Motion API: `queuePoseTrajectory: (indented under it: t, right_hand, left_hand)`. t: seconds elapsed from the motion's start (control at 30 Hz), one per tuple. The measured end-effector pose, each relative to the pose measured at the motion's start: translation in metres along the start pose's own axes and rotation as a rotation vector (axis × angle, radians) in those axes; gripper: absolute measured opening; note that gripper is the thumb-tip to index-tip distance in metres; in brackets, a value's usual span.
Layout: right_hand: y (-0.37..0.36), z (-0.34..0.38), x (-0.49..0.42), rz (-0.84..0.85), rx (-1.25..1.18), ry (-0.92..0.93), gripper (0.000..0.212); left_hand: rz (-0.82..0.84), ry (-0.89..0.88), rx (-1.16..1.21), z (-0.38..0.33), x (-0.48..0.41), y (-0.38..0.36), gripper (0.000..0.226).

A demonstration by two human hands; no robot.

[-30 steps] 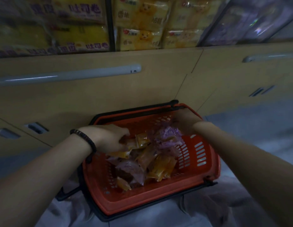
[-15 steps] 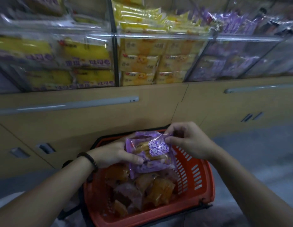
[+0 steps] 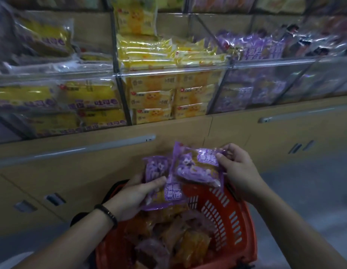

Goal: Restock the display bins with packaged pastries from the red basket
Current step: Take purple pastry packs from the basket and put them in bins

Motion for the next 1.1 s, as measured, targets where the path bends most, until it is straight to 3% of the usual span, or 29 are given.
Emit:
queuePoseTrajectory:
  t: [0.13,0.3,0.37,0.4,0.47,0.6,0.7,0.9,1.0,1.1]
  right_hand:
    - [0.02,-0.003,-0.001,-0.076,-0.208,-0.158,0.02]
    - [-0.012,-0.006,0.008,0.084,-0.317,-0.232,0.04]
    - [-0.026,0.0,0.019,0.178,-0.218,-0.231,0.026]
    - [-0.029,0.006,0.025,0.215,-0.143,-0.207,0.019]
    - [-0.026,0.018,0.032,0.282,0.037,-0.096,0.046]
    - [0.008,0.048,0.037,0.201,0.4,0.109,0.057]
    - [0.029,0.072,0.041,0.188,0.366,0.201,0.046]
    - [0.064,0.139,0.039,0.023,0.464,0.523,0.045]
    - [0.099,0.177,0.03,-0.098,0.545,0.653,0.044]
    - [0.129,0.208,0.021,-0.187,0.552,0.729,0.031]
  left_hand:
    - [-0.079,0.016,0.095,-0.003,-0.005,0.001,0.039]
    - [-0.001,0.046,0.224,0.001,0.005,-0.018,0.042]
    - [-0.021,0.025,0.234,0.006,0.011,-0.026,0.058]
    - [-0.049,0.008,0.209,0.006,0.015,-0.03,0.062]
    - [-0.105,-0.017,0.186,0.002,0.022,-0.037,0.053]
    - [-0.099,-0.08,0.113,-0.022,0.03,-0.06,0.034]
    - [-0.058,-0.245,-0.008,-0.054,0.04,-0.089,0.036]
    - [0.08,-0.601,-0.237,-0.135,0.055,-0.156,0.048]
    - [0.205,-0.653,-0.194,-0.179,0.064,-0.185,0.025]
    - [0.315,-0.654,-0.187,-0.219,0.061,-0.203,0.024]
Point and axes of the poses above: each hand's wrist, its own x-axis away from the middle knuckle, its own y-axis out of the back of the hand, z = x × y, the point moved 3 cm from there along -x, towards the middle knuckle, and after that the axes turned 14 degrees about x, right-handed, at the moved point
